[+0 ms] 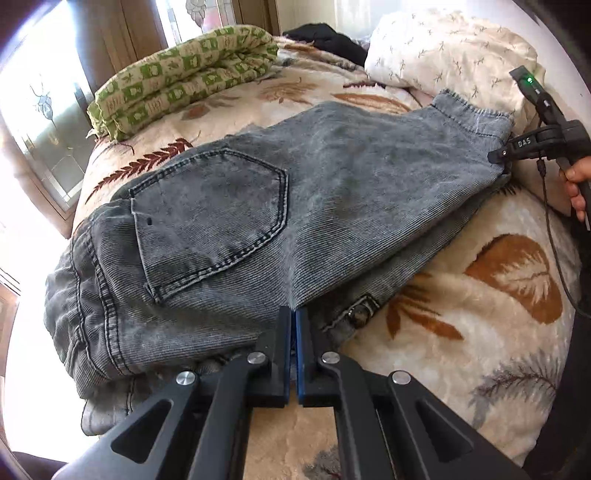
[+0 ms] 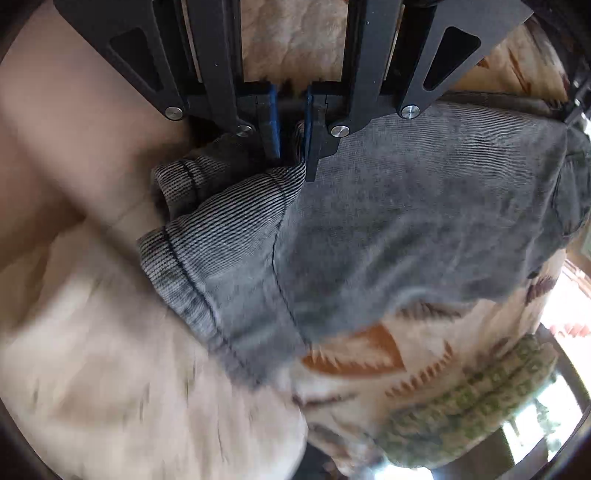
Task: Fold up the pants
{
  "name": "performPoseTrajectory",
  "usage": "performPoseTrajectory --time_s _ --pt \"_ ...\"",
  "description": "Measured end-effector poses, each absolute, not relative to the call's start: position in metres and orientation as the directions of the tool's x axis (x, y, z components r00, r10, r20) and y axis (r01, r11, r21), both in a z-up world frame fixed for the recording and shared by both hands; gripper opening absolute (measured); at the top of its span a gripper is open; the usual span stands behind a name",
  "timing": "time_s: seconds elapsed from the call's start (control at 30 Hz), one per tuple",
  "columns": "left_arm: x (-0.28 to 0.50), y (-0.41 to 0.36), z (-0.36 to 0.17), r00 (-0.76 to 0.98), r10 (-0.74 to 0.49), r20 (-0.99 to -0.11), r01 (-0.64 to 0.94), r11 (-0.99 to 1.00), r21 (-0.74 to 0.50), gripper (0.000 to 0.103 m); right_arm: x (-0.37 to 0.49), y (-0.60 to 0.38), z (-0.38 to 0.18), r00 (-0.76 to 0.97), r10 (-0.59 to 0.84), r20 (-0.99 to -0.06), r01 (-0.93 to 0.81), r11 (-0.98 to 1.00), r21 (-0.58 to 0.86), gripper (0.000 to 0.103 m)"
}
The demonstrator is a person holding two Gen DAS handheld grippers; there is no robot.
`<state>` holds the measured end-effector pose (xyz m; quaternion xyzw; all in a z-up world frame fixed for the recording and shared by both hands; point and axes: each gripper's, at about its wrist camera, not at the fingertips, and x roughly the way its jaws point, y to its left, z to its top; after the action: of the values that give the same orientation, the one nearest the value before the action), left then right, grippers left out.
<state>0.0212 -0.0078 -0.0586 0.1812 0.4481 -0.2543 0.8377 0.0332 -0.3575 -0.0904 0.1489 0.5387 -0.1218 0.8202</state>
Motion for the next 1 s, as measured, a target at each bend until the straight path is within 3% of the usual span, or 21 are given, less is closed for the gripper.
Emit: performPoseTrajectory --time_s 0.17,0.4,0.53,0.57,0.6,0.63,0.7,0.87,1.0 --pt "0.018 0.002 -0.047 0.484 -0.304 -0.821 0.572 0.819 0.034 0.003 0.026 -0.341 -0.057 0.481 -0.125 -0.868 0.331 0.943 0.048 0.010" --pt "0.024 0.005 -0.068 0.426 -0.281 -0.860 0.555 0.832 0.003 0.003 0.029 -0.345 -0.100 0.335 -0.152 -0.930 0.341 0.939 -0.030 0.012" --pt "0.025 0.024 -0.052 0.416 -0.333 -0.846 0.515 0.853 -0.083 0.008 0.021 -0.341 -0.068 0.427 -0.179 -0.886 0.364 0.931 -0.013 0.038" --pt "0.025 0.028 -0.050 0.415 -0.332 -0.847 0.506 0.858 -0.089 0.011 0.018 -0.335 -0.056 0.474 -0.169 -0.864 0.350 0.937 0.009 0.052" --pt "0.024 0.032 -0.047 0.419 -0.327 -0.847 0.498 0.863 -0.087 0.022 0.014 -0.327 -0.044 0.524 -0.155 -0.838 0.324 0.945 0.028 0.061" --pt "0.024 0.036 -0.045 0.430 -0.315 -0.846 0.490 0.869 -0.075 0.040 0.012 -0.314 -0.033 0.579 -0.124 -0.806 0.274 0.961 0.049 0.073" --pt "0.023 0.043 -0.044 0.462 -0.285 -0.840 0.474 0.880 -0.037 0.059 0.011 -0.283 -0.021 0.642 -0.011 -0.767 0.121 0.989 0.087 0.075" --pt "0.033 0.056 -0.045 0.480 -0.217 -0.850 0.452 0.892 0.028 0.059 0.022 -0.175 -0.030 0.572 0.356 -0.739 -0.347 0.921 0.175 0.078" --pt "0.044 0.080 -0.045 0.460 -0.209 -0.863 0.411 0.912 -0.002 0.059 0.025 -0.109 -0.041 0.526 0.408 -0.746 -0.517 0.850 0.100 0.078"
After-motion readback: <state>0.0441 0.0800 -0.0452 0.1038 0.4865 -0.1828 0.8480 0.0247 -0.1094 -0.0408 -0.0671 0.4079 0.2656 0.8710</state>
